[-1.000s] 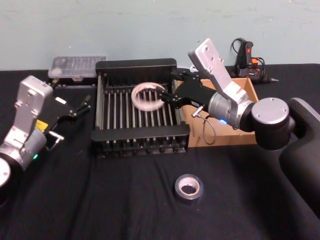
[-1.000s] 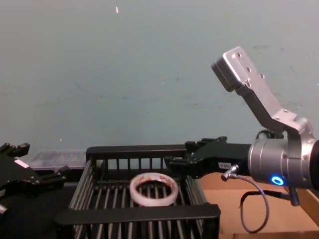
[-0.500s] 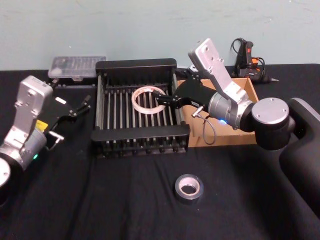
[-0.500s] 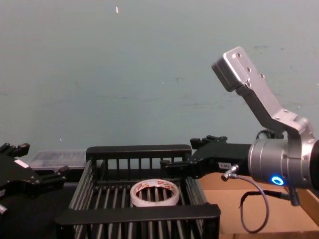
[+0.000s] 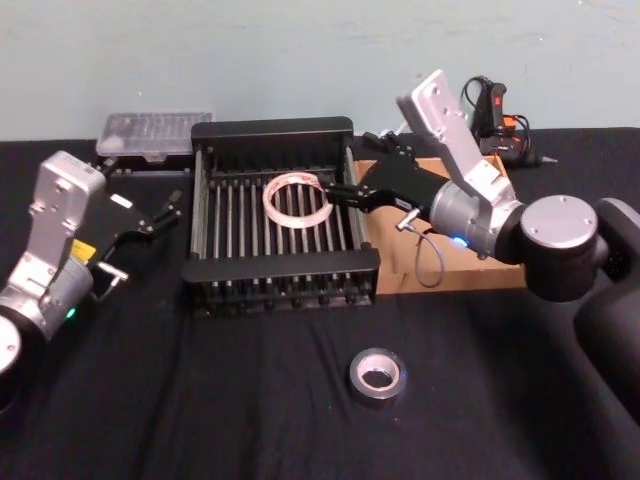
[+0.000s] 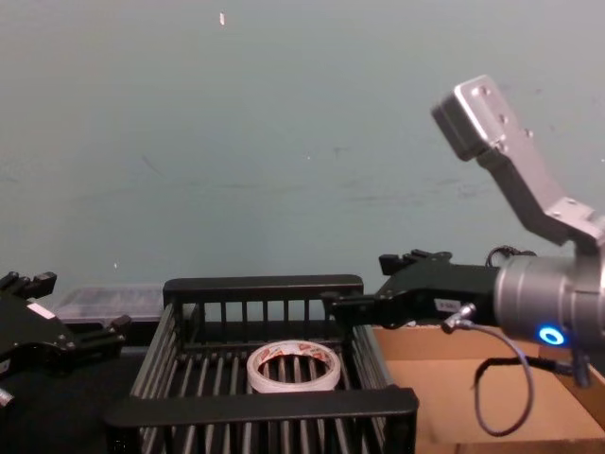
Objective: Pick up the white tape and place it into the black box , Pick up the silver tape and place it into the brown box.
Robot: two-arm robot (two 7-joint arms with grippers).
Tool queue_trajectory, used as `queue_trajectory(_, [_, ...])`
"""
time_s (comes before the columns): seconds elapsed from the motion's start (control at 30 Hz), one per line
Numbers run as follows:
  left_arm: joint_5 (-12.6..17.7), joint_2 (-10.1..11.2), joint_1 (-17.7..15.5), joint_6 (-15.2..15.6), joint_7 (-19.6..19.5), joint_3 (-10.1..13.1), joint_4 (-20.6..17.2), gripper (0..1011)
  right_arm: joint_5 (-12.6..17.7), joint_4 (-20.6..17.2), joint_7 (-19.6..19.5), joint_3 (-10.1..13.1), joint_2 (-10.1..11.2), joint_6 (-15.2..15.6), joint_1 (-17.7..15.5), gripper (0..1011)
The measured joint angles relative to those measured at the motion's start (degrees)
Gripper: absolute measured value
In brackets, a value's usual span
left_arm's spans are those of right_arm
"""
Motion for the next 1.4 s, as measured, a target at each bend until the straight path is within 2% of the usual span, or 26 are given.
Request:
queue_trajectory(0.17, [0.0,0.0,0.0,0.0,0.0,0.0,0.0,1001,0.72,-3.01,0.27,0.74,1.63,0.69,-1.78,1000])
queue_trajectory(0.4, [0.0,0.0,0.0,0.0,0.0,0.0,0.0,1001,2.88,-11.41,0.91,2.65,5.99,2.99,-6.81,1000])
queue_trajectory(0.5, [0.0,0.0,0.0,0.0,0.0,0.0,0.0,1001,4.31,-16.28,1.23,3.56,8.48,5.13,-9.99,1000])
queue_trajectory(0.73, [0.0,0.0,0.0,0.0,0.0,0.0,0.0,1001,8.03,-22.84,1.84,5.31,12.38,8.98,-15.61,1000])
queue_trajectory(0.9, [0.0,0.0,0.0,0.0,0.0,0.0,0.0,1001,10.79,-26.11,2.18,6.45,14.84,10.94,-19.52,1000])
queue_trajectory(1.07, [0.0,0.0,0.0,0.0,0.0,0.0,0.0,1001,12.39,-28.14,2.49,6.61,16.56,11.87,-21.94,1000])
queue_trajectory(1.4, [0.0,0.0,0.0,0.0,0.0,0.0,0.0,1001,14.83,-29.97,3.2,5.25,19.03,13.8,-24.84,1000])
